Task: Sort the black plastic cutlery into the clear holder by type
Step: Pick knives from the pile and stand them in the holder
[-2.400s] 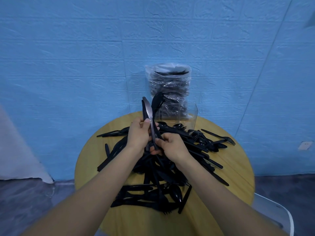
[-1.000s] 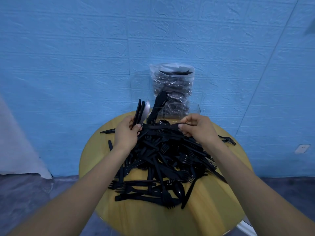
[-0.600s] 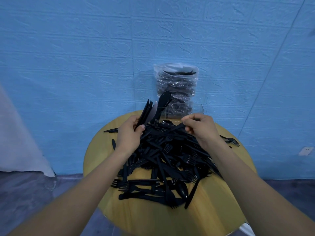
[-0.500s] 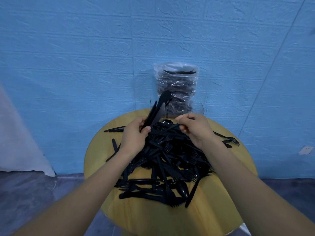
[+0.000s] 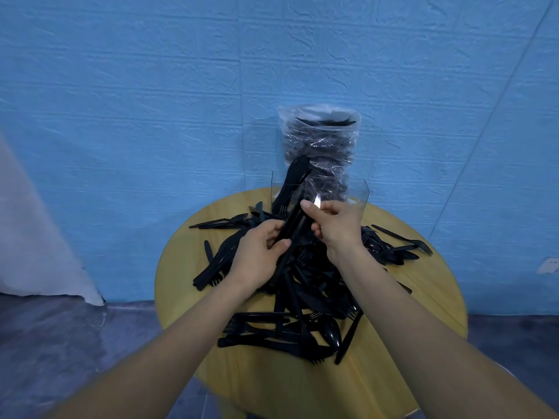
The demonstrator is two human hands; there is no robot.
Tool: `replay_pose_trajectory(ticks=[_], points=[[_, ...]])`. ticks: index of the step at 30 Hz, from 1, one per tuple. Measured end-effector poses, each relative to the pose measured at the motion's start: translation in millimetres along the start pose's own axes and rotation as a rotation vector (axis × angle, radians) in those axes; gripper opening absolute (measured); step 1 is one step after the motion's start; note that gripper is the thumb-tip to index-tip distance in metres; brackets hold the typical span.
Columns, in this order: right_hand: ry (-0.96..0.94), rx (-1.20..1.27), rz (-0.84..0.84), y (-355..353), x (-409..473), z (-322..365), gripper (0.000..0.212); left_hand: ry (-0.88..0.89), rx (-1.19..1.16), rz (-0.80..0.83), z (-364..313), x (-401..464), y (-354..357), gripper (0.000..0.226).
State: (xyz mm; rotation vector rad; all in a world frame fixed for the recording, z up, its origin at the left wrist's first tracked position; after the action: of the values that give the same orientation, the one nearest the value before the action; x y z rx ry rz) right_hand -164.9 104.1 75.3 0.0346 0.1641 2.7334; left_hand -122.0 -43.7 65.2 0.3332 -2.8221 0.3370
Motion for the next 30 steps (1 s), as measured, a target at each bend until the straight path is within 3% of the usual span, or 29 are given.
replay_pose_trajectory(ticks=[7, 13, 18, 26, 30], points=[[-0.002, 0.082, 0.018, 7, -4, -5, 0.025, -0.236, -0.235, 0.106, 16, -8, 7, 0.024], [0.051, 0.048, 0.063, 16, -9, -17, 0.022, -0.280, -0.274, 0.143, 23, -11, 8, 0.026], [-0.002, -0.069, 0.243, 43, -17, -18, 0.021, -0.207, -0.189, 0.158, 24, -10, -1, 0.024], [-0.049, -0.093, 0.294, 86, -29, -31, 0.027, -0.184, 0.103, 0.186, 45, -7, -35, 0.012], [-0.011, -0.081, 0.364, 113, -36, -45, 0.029, -0.206, 0.128, 0.093, 64, 1, -65, 0.025]])
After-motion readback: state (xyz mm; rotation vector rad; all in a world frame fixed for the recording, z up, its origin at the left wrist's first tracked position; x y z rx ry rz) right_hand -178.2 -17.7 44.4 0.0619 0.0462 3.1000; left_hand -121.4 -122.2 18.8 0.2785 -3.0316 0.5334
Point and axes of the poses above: each hand's wrist, its own x-axis towards the middle knuckle, its own y-axis out of the palm, z = x × y, the point moved 10 cm from there along x, towards the middle knuckle, and after that the axes turned 13 degrees about -z, right-handed, at the moved point
